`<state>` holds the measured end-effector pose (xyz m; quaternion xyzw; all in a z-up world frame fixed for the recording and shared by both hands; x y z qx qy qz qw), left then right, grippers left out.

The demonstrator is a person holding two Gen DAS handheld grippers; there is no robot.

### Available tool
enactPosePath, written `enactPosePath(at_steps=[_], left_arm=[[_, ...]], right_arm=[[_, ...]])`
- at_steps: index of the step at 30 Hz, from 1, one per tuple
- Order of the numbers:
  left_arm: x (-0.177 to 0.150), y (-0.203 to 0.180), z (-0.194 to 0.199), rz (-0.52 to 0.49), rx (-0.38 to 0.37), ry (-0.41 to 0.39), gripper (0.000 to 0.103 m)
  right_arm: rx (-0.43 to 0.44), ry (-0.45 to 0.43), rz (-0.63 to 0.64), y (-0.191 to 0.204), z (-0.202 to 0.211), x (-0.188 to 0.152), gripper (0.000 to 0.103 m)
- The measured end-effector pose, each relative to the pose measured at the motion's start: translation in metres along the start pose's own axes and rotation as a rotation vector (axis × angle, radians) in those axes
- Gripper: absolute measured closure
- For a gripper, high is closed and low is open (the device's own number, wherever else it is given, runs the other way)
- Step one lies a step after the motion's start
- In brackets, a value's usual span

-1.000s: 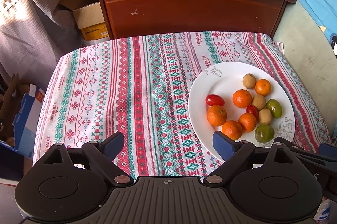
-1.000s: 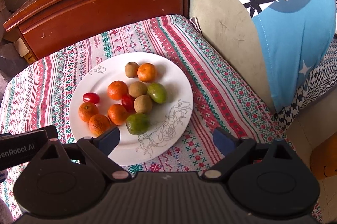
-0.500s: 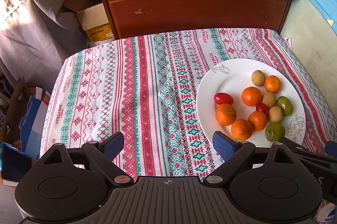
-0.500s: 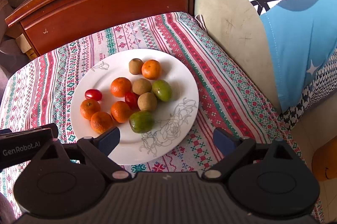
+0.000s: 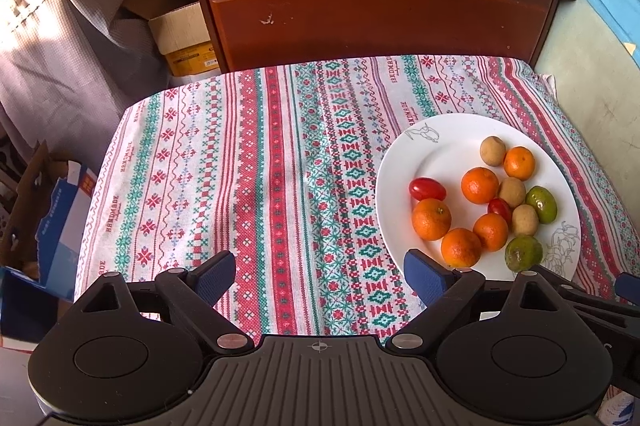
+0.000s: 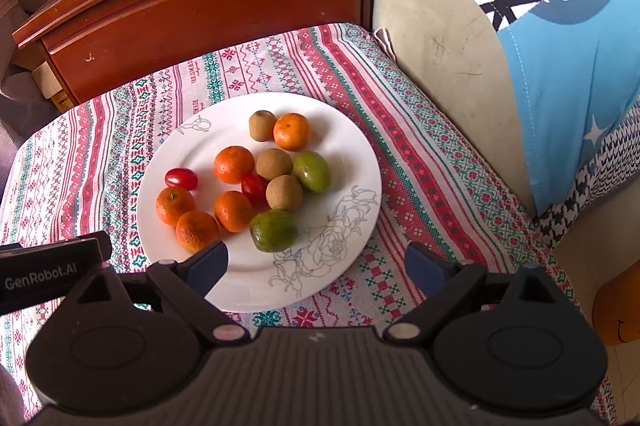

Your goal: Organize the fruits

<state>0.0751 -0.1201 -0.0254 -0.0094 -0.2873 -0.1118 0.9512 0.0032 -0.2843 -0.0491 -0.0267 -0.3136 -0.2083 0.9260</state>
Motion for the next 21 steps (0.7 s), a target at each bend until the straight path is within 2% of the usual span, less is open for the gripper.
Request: enactPosePath(at_steps=[11, 21], left_arm=[[-0.001, 0.012, 0.011, -0.001, 0.021, -0.021, 0.011], [-0.011, 0.040, 0.024, 0.040, 0.037, -0.033, 0.010]], right_arm=[[0.031, -0.018, 0.024, 0.015, 0.011, -0.005, 0.008], [0.112, -0.053, 0.073, 0.043, 0.020, -0.017, 0.008]])
Point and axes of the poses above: each gripper's, at about its wrist camera, not at the fingertips, and z roughly against the way its jaws point, y to its left, x to its top, the point moved 10 cm from there along -z, roughly the way its jaws point, and after that the axes turned 1 degree about -x, right-handed, at the moved point
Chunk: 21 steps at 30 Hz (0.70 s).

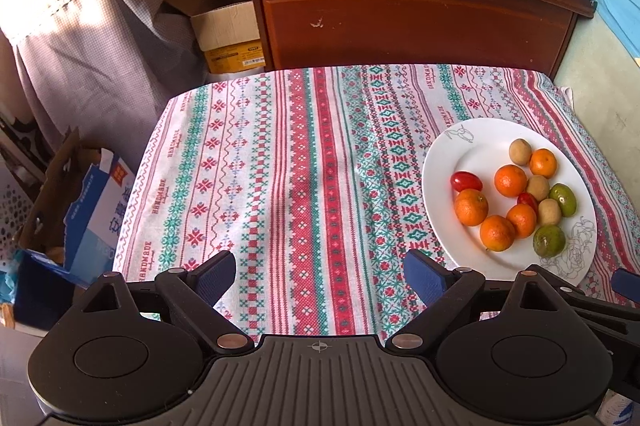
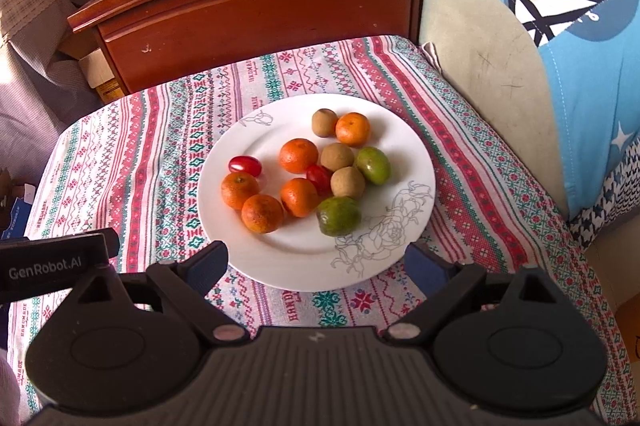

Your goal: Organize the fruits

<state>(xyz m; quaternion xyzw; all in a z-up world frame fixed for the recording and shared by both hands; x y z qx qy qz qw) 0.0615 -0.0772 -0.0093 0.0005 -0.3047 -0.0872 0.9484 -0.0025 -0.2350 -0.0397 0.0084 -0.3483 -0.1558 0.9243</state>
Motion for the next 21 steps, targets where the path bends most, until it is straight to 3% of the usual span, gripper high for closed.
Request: enactPosePath(at_steps=[8, 21], left_arm=[[-0.014, 0.026, 0.010, 0.030, 0.011, -0.006, 0.005], [-0.039, 0.058, 0.012, 0.031, 0.038, 0.019, 0.005]], right_arm=[[0.052, -0.015, 0.086, 0.027, 0.004, -0.021, 0.008], [0.152, 0.024, 0.109, 0.064, -0.002, -0.091, 0.008]])
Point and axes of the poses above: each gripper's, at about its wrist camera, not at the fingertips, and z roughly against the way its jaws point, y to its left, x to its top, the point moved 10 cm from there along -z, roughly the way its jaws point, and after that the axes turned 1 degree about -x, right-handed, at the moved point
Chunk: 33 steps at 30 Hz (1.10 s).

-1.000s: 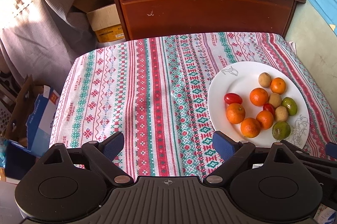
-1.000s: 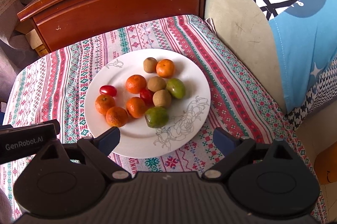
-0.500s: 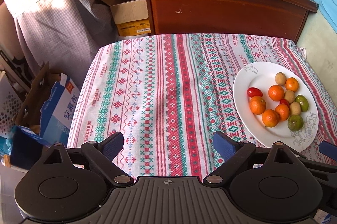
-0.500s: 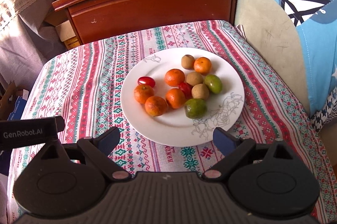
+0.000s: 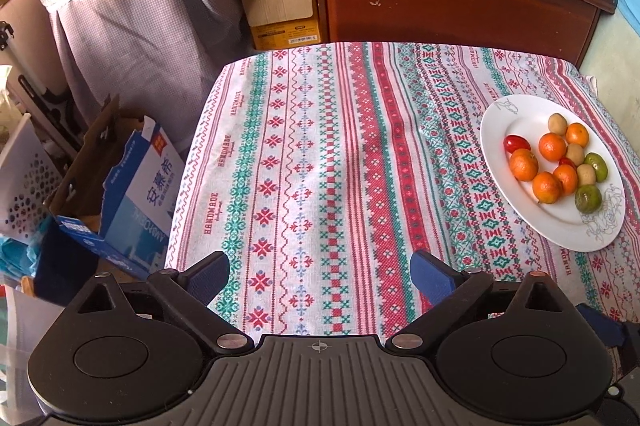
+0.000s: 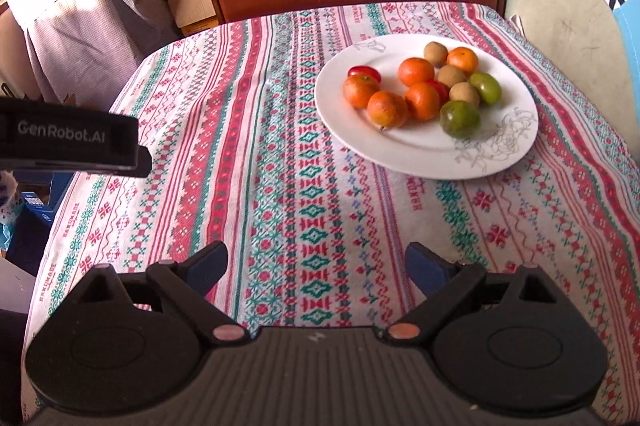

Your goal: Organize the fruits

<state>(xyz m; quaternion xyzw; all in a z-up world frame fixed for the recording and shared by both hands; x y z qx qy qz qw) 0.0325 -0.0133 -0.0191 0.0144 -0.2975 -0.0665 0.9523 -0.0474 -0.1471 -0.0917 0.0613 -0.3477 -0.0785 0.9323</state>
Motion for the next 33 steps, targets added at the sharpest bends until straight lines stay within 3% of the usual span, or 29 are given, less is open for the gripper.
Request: enactPosePath(at_steps=[10, 19, 33], left_arm=[[-0.004, 0.016, -0.006, 0.038, -0.009, 0.013, 0.005], [-0.007, 0.019, -0.014, 0.044, -0.006, 0.028, 0.005], [-0.009, 0.025, -0.020, 0.053, -0.002, 0.040, 0.005]], right_arm=[[-0.074, -0.104, 0.170, 0.021, -0.014, -0.012, 0.001], [-0.059, -0.194, 0.166, 0.025, -0.030, 0.004, 0.001], [-0.054, -0.204, 0.168, 0.027, -0.035, 0.008, 0.001]])
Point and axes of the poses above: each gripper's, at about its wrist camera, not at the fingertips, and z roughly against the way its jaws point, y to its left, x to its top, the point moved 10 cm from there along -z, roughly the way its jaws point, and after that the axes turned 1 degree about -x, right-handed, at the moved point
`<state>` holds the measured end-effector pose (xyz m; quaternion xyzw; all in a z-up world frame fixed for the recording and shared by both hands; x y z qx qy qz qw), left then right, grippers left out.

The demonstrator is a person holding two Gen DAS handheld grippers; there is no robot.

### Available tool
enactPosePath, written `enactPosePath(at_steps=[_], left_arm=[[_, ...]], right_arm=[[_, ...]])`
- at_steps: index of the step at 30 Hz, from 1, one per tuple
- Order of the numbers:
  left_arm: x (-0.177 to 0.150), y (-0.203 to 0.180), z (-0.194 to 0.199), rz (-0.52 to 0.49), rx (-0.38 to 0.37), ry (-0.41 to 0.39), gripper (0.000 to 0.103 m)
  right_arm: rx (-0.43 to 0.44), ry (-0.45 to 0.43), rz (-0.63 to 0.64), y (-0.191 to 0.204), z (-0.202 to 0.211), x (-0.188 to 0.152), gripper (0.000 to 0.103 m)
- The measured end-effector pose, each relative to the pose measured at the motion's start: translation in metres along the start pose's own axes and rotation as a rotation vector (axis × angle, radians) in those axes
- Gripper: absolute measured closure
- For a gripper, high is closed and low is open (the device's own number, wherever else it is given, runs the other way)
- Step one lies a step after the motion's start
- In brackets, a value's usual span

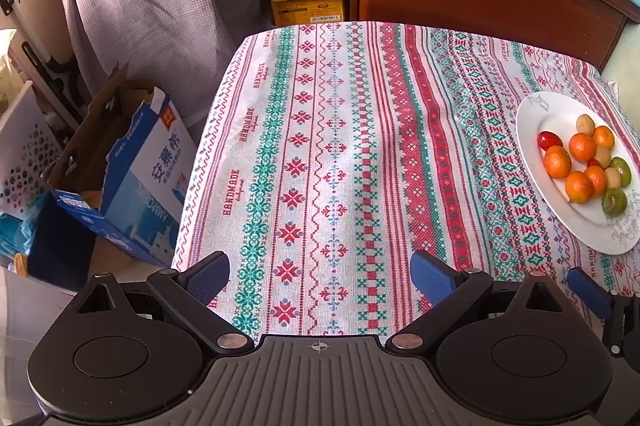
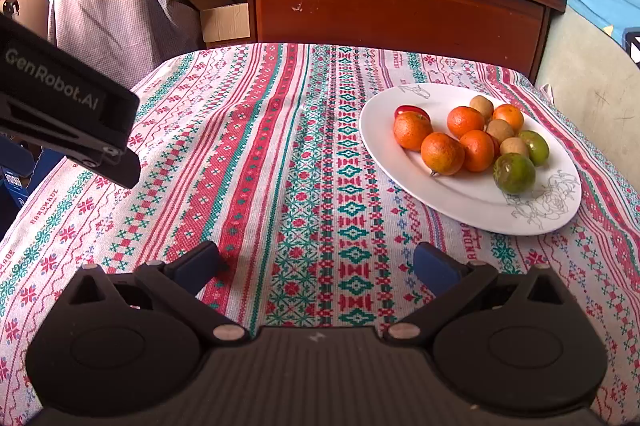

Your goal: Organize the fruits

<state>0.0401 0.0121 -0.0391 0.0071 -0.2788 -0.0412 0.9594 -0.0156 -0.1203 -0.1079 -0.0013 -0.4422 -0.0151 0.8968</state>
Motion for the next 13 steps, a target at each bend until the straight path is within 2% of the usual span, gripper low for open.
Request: enactPosePath(at_steps=[13], left_arm=[[-0.008, 0.011, -0.023, 0.018, 0.031, 0.056, 0.005]], right_arm=[[0.000, 0.000, 0.000, 0.000, 0.000, 0.000, 0.001]])
Point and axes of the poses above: each gripper's, at about its wrist camera, not at the fingertips, and z roughly against the way its jaws point, y to its left, x to its top, the point moved 10 cm from there along -z, roughly the way its jaws point, and after that the axes turned 1 degree about -x, right-handed, at the moved point
